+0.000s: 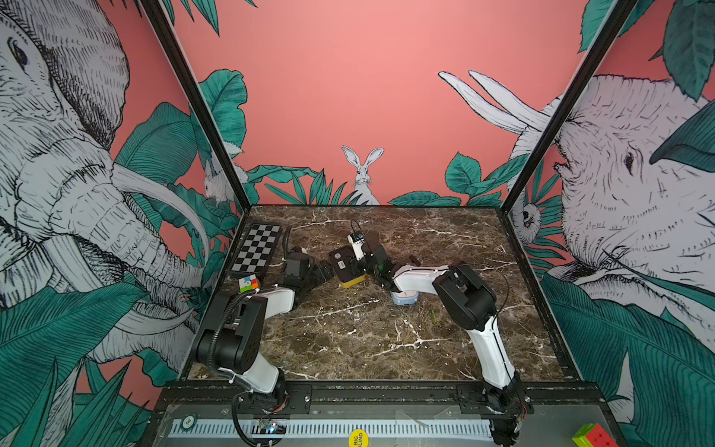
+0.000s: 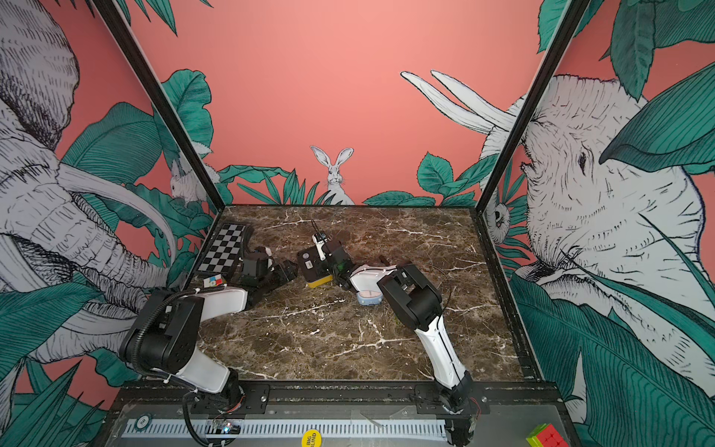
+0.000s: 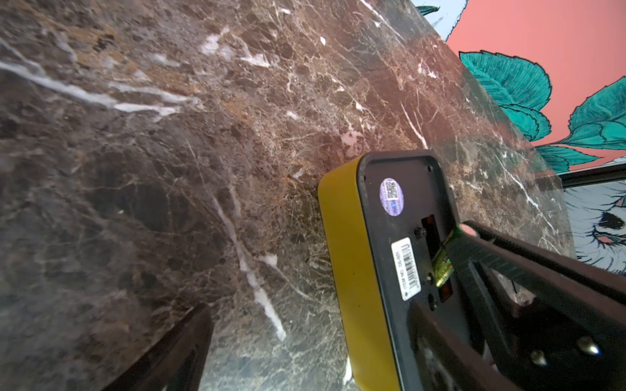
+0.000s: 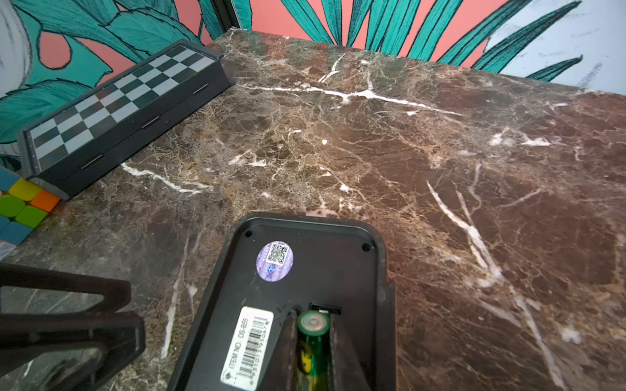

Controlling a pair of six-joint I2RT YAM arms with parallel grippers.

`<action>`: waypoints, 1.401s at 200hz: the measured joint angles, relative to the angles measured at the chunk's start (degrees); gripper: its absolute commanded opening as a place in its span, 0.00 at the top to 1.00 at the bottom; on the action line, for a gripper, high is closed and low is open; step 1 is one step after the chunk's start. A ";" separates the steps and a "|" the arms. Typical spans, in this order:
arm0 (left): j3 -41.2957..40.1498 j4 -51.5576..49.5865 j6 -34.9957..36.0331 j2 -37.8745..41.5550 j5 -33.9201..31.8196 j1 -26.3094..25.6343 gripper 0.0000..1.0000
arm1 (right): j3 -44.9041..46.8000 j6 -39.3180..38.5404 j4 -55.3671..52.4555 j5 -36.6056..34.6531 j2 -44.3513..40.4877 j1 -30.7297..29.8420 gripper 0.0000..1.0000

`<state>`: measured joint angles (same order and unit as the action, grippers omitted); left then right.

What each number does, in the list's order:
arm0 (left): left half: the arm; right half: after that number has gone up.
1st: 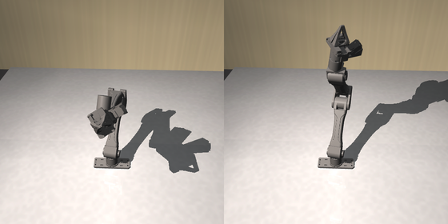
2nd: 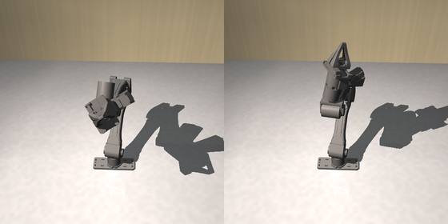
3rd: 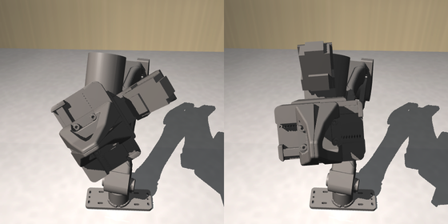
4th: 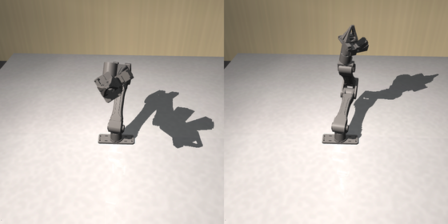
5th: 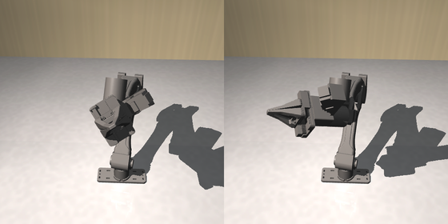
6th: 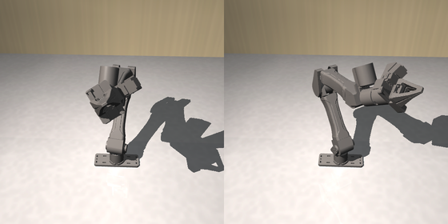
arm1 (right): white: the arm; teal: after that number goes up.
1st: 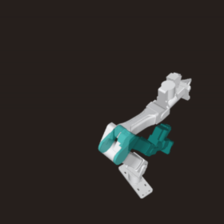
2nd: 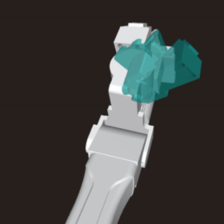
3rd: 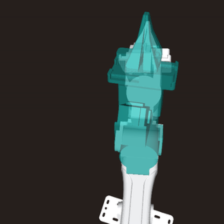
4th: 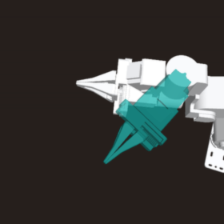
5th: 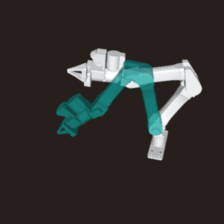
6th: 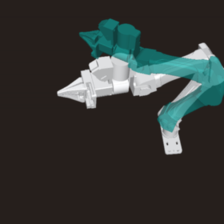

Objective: Insert the battery into the alarm
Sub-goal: Install the battery in the alarm.

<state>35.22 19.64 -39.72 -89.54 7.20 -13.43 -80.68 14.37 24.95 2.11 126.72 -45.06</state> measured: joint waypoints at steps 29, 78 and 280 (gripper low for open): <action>0.00 -1.38 0.96 1.55 -0.46 0.00 0.09 | 0.66 -0.83 1.25 -1.53 0.00 -0.57 0.96; 0.22 -4.02 2.99 3.30 -0.85 0.00 0.09 | 2.64 -2.60 4.79 -5.22 0.00 -1.79 0.95; 8.44 -7.76 7.21 0.98 -0.92 -0.04 0.10 | -0.90 -1.27 -3.50 4.31 -5.75 0.13 0.50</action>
<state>43.66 11.88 -32.51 -88.55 6.28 -13.47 -81.58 13.10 21.45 6.42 120.97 -44.93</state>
